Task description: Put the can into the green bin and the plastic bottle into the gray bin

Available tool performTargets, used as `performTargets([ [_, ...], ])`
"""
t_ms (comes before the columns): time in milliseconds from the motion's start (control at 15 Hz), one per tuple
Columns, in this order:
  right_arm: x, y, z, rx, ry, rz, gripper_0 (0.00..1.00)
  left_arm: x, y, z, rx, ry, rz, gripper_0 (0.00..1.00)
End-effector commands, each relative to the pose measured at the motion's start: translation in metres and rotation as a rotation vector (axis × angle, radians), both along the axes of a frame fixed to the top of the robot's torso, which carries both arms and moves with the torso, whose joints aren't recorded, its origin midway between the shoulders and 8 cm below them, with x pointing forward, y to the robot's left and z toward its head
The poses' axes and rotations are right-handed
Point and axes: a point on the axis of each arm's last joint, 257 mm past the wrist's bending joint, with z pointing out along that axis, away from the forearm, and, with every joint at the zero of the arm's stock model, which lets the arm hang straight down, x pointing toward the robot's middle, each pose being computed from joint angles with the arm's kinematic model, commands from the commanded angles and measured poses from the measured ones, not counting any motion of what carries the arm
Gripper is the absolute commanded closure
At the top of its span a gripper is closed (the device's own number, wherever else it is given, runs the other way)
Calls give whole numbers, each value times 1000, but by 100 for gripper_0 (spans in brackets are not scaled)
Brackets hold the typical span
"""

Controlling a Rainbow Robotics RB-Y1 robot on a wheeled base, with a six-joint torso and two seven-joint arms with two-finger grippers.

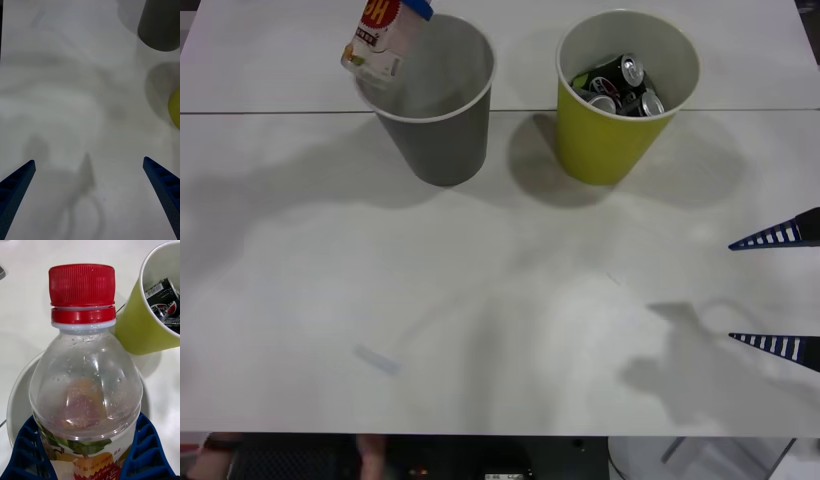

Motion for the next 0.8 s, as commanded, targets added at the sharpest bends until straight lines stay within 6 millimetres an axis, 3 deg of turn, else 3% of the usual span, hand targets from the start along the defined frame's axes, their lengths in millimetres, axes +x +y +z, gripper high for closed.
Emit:
performTargets([
  [67, 0, 0, 0, 0, 0, 0, 0, 3, -19, -4, 43, -20, -18, 98],
  [267, 0, 0, 0, 0, 0, 0, 0, 4, -25, -6, 53, -20, -22, 96],
  [333, 0, 0, 0, 0, 0, 0, 0, 4, -25, -6, 53, -20, -22, 87],
  [400, 0, 0, 0, 0, 0, 0, 0, 4, -26, -5, 58, -25, -31, 31],
  [467, 0, 0, 0, 0, 0, 0, 0, 4, -26, -5, 68, -34, -44, 0],
  [800, 0, 0, 0, 0, 0, 0, 0, -2, -23, -8, 46, -9, -59, 0],
])
